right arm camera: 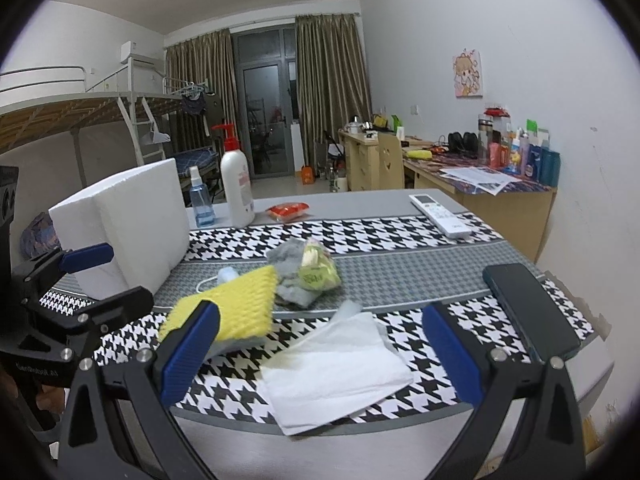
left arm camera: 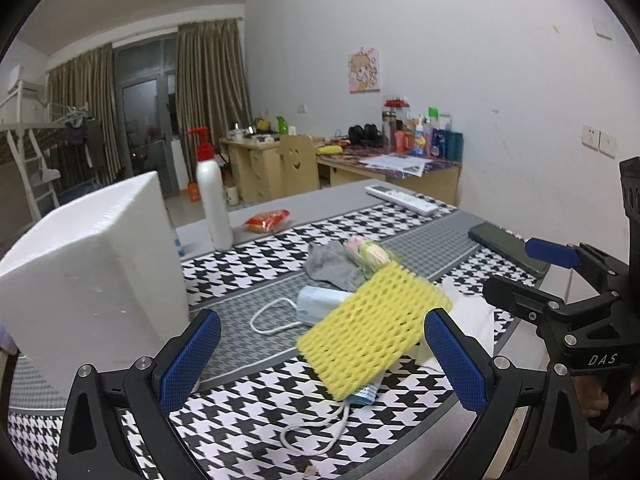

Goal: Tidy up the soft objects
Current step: 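Grasp the yellow foam net with the left tool while the right tool reaches the white tissue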

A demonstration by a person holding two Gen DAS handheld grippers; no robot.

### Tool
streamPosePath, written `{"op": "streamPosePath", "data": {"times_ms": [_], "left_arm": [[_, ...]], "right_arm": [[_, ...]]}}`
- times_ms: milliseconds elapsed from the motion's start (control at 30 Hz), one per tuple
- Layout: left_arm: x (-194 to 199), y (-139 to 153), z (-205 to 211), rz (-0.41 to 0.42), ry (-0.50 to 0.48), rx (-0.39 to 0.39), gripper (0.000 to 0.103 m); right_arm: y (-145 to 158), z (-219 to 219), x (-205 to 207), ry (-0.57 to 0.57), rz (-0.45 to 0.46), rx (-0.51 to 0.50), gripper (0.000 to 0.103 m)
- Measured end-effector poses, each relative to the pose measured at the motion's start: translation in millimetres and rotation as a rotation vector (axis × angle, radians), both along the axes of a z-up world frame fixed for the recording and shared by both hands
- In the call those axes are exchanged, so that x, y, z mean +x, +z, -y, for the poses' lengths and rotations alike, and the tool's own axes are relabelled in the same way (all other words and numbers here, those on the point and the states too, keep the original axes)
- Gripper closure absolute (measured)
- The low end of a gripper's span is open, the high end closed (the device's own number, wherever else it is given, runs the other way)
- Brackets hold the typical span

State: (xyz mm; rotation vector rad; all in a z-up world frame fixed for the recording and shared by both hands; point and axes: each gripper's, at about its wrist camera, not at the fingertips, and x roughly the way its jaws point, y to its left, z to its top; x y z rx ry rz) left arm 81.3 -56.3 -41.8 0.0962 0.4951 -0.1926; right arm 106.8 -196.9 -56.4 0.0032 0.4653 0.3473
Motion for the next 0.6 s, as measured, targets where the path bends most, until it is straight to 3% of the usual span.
{"op": "streamPosePath", "data": {"times_ms": [600], "left_arm": [[19,-23,35,-0.068,-0.098,0.123,0.001]], "right_arm": [[-24,17,14,-0.024,-0.073,-0.013,0.001]]}}
